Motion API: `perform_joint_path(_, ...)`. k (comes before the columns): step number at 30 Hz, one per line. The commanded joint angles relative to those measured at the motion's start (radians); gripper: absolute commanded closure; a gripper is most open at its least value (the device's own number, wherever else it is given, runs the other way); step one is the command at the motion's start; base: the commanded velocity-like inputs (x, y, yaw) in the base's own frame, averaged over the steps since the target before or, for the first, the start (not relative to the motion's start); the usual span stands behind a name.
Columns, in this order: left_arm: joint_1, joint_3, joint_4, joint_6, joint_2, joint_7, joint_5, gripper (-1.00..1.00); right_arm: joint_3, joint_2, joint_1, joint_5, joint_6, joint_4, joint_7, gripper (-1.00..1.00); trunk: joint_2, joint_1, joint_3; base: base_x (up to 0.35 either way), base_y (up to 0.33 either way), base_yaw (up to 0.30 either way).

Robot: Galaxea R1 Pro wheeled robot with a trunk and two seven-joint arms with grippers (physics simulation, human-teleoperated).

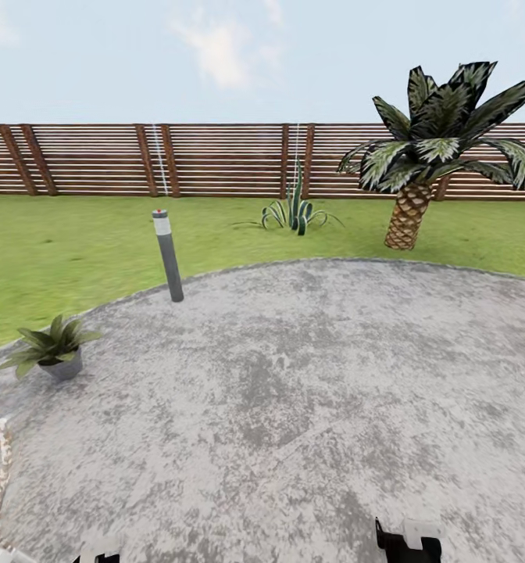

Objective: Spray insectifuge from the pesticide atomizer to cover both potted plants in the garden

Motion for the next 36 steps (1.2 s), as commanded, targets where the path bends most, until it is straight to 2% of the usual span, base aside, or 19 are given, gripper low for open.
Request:
perform_joint_path(1,-0.001,0.003,0.001,-0.004,0.000,0.007,-0.011,1.00,-0.005,0.000,-0.001,0.011,-0.003,0.002,-0.006,-1.00,0.000,0.000,-0.001,0.304,-0.130,0.002)
perform_joint_path(13,-0.001,0.003,0.001,-0.003,0.000,0.007,-0.011,1.00,-0.005,0.001,-0.001,0.011,-0.003,0.002,-0.006,-1.00,0.000,0.000,-0.001,0.299,-0.136,0.024)
perform_joint_path(29,-0.001,0.003,0.001,-0.003,0.000,0.007,-0.011,1.00,-0.003,0.001,-0.001,0.012,-0.003,0.003,-0.006,-1.00,0.000,0.000,-0.001,0.298,-0.138,0.265)
perform_joint_path(36,-0.001,0.003,0.001,-0.004,0.000,0.007,-0.011,1.00,-0.003,0.001,-0.001,0.012,-0.003,0.003,-0.006,-1.00,0.000,0.000,-0.001,0.336,-0.022,0.277)
